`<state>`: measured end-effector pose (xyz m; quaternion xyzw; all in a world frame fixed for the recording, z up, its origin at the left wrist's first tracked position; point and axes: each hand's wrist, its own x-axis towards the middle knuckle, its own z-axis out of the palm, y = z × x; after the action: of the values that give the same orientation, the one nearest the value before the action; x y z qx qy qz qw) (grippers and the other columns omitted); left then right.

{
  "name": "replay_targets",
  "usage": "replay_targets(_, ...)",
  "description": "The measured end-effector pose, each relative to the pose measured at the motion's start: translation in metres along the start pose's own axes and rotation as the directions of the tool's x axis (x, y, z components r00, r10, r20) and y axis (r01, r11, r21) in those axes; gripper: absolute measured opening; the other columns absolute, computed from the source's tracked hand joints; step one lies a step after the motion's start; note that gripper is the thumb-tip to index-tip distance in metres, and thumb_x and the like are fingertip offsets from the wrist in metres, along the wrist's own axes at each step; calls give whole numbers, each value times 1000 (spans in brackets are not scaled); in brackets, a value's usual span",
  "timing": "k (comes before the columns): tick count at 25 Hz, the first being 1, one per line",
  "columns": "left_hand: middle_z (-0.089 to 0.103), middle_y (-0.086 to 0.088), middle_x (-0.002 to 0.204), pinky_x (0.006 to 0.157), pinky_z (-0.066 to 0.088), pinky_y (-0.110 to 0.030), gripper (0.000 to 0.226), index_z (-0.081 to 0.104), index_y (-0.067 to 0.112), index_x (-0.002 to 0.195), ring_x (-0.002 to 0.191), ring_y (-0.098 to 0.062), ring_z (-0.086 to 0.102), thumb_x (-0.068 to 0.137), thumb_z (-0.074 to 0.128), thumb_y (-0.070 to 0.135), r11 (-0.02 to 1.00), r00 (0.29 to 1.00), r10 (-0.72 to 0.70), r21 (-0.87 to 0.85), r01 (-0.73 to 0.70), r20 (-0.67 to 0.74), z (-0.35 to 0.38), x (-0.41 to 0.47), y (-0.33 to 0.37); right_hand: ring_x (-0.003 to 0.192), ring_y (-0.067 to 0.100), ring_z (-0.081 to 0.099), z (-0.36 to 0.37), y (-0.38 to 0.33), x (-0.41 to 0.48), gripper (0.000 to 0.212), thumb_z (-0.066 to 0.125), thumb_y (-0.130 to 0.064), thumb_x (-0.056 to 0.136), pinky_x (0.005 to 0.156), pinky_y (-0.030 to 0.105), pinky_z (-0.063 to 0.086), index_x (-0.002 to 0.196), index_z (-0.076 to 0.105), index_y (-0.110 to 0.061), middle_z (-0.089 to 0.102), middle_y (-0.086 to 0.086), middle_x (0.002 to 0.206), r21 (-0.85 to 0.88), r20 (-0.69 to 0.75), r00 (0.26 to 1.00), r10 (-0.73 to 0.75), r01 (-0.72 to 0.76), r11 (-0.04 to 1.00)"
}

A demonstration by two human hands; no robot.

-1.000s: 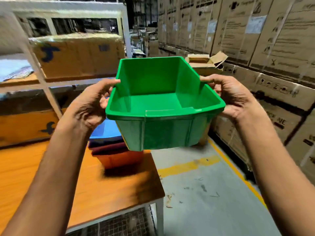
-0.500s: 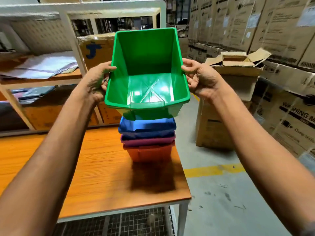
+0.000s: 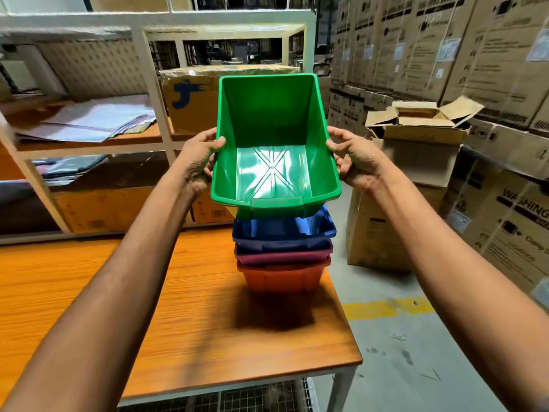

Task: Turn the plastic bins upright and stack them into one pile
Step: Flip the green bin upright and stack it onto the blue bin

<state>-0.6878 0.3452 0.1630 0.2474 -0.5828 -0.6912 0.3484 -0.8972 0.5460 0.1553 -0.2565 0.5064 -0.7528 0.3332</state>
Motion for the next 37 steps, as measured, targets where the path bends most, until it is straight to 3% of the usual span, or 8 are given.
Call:
replay_targets(6, 63, -14, 129, 35, 42, -12, 39, 56, 9, 144, 53, -3, 64, 107, 44, 4, 995, 997, -79, 59, 79, -10, 12, 3, -15, 52, 4, 48, -14, 8, 15, 42, 38, 0, 105, 34, 12, 34, 140, 59, -8, 71, 7, 102, -11, 19, 992, 122, -122, 993)
replay_targets(11, 59, -13, 135, 80, 55, -18, 39, 56, 7, 144, 74, -11, 53, 108, 43, 5, 979, 981, -192, 60, 194, -40, 15, 11, -46, 55, 6, 51, -28, 28, 17, 26, 47, -1, 102, 32, 13, 39, 112, 70, -9, 67, 7, 92, 38, 4, 954, 300, -300, 953)
replay_targets(15, 60, -7, 130, 74, 56, -31, 36, 60, 8, 141, 108, -20, 62, 106, 48, 8, 953, 958, -269, 118, 280, -100, 15, 22, -64, 40, 10, 63, -31, 44, 20, 44, 47, 7, 99, 32, 19, 44, 139, 59, -8, 62, 12, 123, -16, -78, 930, 360, -363, 932)
replay_targets(18, 63, -9, 131, 73, 55, -34, 34, 62, 8, 137, 121, -25, 60, 106, 49, 6, 933, 948, -299, 174, 315, -112, 9, 37, -78, 75, 16, 77, -37, 58, 29, 53, 51, 10, 92, 56, 27, 62, 141, 60, -10, 69, 8, 127, -59, -122, 911, 395, -403, 913)
replay_targets(21, 64, -10, 136, 98, 56, -44, 30, 66, 10, 131, 126, -29, 61, 104, 53, 8, 892, 934, -337, 278, 356, -117, 2, 45, -86, 94, 22, 76, -41, 67, 36, 52, 53, 11, 91, 88, 33, 61, 138, 62, -8, 75, 10, 112, -93, -166, 899, 406, -424, 901)
replay_targets(24, 64, -9, 139, 111, 48, -49, 29, 68, 11, 129, 130, -29, 58, 101, 59, 10, 853, 922, -358, 350, 386, -146, -7, 58, -93, 78, 21, 76, -37, 69, 35, 48, 52, 12, 92, 77, 32, 63, 135, 61, -7, 75, 10, 96, -108, -189, 901, 391, -415, 904)
replay_targets(33, 58, -13, 146, 110, 43, -40, 39, 62, 1, 135, 138, -30, 50, 96, 65, 6, 799, 934, -317, 484, 357, -164, 6, 46, -82, 81, 23, 74, -37, 70, 39, 46, 52, 13, 91, 55, 31, 63, 132, 60, -7, 74, 12, 100, -136, -256, 875, 410, -453, 881)
replay_targets(37, 60, -13, 143, 104, 46, -39, 36, 64, 2, 133, 135, -29, 54, 96, 65, 5, 785, 927, -329, 493, 375, -181, 8, 44, -80, 89, 24, 75, -37, 70, 42, 42, 53, 14, 89, 65, 33, 65, 124, 63, -8, 75, 13, 108, -160, -269, 870, 414, -464, 871)
